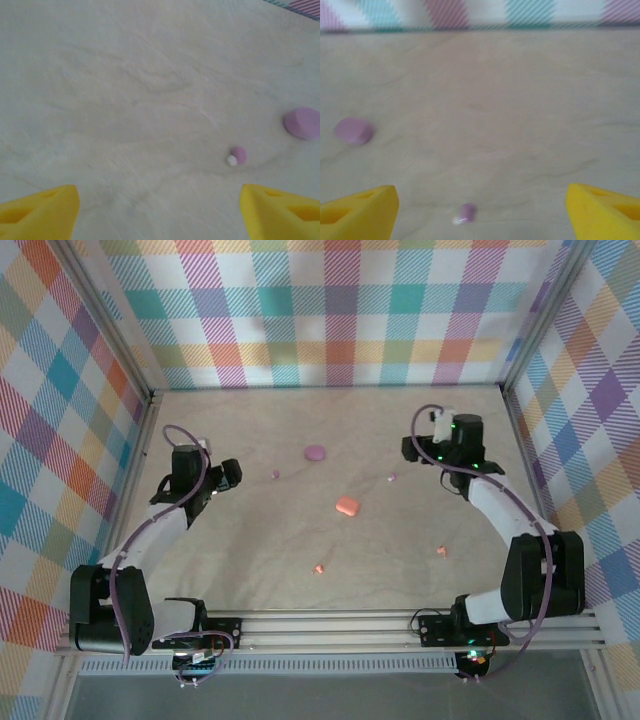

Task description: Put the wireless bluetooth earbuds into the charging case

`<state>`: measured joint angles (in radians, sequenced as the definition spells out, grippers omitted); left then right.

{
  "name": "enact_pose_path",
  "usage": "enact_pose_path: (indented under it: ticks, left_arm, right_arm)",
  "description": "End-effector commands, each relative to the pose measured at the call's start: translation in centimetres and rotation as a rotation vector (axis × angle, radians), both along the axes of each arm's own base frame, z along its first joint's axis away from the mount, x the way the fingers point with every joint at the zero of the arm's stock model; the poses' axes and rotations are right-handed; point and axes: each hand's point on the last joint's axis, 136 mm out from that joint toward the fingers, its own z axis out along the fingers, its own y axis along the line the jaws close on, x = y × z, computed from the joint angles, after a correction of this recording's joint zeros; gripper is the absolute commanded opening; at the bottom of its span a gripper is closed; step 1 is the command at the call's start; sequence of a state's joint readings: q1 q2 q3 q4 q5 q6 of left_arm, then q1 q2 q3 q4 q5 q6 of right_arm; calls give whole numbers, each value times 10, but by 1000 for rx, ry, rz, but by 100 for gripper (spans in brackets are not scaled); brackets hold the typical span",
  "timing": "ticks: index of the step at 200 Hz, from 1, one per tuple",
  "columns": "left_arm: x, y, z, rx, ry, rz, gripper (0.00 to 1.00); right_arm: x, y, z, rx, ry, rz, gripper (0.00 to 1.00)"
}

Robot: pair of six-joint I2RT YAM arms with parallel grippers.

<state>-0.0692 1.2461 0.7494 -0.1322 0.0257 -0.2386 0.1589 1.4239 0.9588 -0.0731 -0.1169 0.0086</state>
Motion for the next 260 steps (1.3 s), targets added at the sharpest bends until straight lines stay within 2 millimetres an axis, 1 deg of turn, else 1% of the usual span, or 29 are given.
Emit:
enact_pose_path:
  ticks: [1,17,28,43,64,81,105,129,146,149,160,208,235,260]
  left_arm:
    - [-26,-20,-16,-154,185,19,76]
    - [-36,-37,-24,-206,240,21,73]
    - [-41,-54,-29,-233,266,6,71]
    - [-49,-77,-35,-261,290,-28,71]
    - [-56,-108,-41,-263,310,-98,72]
    - [-58,-130,-46,-265,329,-153,72]
    - [-58,-153,-53,-266,370,-211,73]
    - [-53,-172,-55,-274,396,-265,73]
    - [-50,-181,-55,-286,410,-285,73]
    - [-45,-185,-51,-297,383,-295,72]
    - [-42,-188,-50,-307,379,-303,72]
    - [-47,-190,-58,-310,413,-312,71]
    - [-47,-192,-58,-317,411,-322,71]
    - [-47,-197,-57,-339,403,-347,71]
  right_arm:
    - [-46,57,-46,-102,227,276,85]
    - [-61,92,-57,-134,281,411,83]
    - [-68,107,-67,-131,317,463,81]
    - [-74,120,-79,-118,362,507,78]
    - [-83,130,-91,-140,440,551,74]
    - [-94,135,-101,-170,490,586,70]
    - [-105,134,-117,-246,530,608,71]
    - [-104,133,-129,-315,538,607,72]
    - [-102,136,-136,-322,549,616,70]
    - [-101,137,-138,-323,550,617,70]
    - [-99,139,-141,-329,561,623,69]
    - [-102,146,-159,-398,579,658,70]
    - [-102,149,-167,-456,578,671,70]
    - [-104,149,-172,-501,563,685,63]
